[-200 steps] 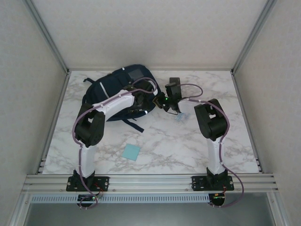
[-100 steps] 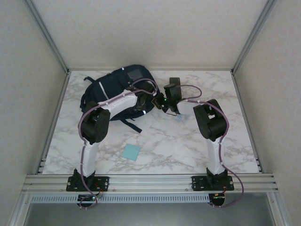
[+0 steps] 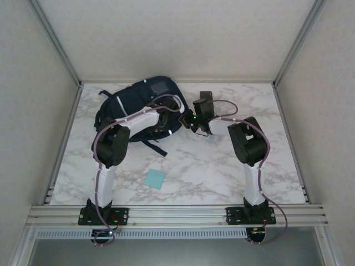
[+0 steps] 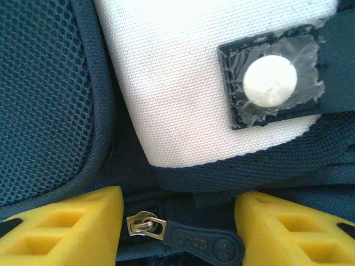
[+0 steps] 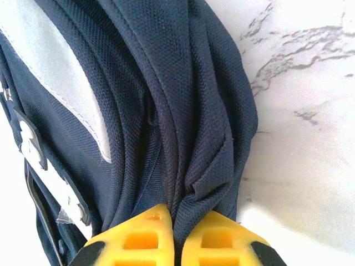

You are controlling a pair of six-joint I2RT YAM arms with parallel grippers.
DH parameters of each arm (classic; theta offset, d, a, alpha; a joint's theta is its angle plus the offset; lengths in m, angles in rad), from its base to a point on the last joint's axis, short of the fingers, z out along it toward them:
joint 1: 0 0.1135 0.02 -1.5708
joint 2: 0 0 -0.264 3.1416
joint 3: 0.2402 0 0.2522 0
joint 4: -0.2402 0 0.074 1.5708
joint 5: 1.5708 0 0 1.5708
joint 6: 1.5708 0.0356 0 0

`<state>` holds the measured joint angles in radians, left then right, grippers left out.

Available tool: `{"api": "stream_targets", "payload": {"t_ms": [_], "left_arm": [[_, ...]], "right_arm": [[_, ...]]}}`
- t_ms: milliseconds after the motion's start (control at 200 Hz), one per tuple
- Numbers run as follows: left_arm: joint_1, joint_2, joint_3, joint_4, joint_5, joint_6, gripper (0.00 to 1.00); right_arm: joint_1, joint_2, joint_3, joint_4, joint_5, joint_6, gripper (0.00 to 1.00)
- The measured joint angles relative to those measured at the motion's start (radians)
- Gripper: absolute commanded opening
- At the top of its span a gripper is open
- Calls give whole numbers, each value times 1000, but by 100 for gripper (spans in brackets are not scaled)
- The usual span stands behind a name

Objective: Pack books, pencil case, and school supplies into a backpack

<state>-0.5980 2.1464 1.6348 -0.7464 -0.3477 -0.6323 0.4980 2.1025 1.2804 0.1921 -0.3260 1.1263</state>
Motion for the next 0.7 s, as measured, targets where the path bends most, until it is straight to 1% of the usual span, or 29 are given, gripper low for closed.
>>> {"api": "stream_targets", "payload": {"t_ms": [225, 536, 701], "left_arm": [[14, -31, -40, 34, 26, 4, 43], [30, -90, -111, 54, 48, 3, 43], [43, -132, -147, 49, 50, 3, 40]], "right_arm": [[2, 0, 0, -1, 0, -3, 1], [10, 0, 0, -5, -9, -8, 1], [11, 0, 0, -6, -12, -8, 1]]}}
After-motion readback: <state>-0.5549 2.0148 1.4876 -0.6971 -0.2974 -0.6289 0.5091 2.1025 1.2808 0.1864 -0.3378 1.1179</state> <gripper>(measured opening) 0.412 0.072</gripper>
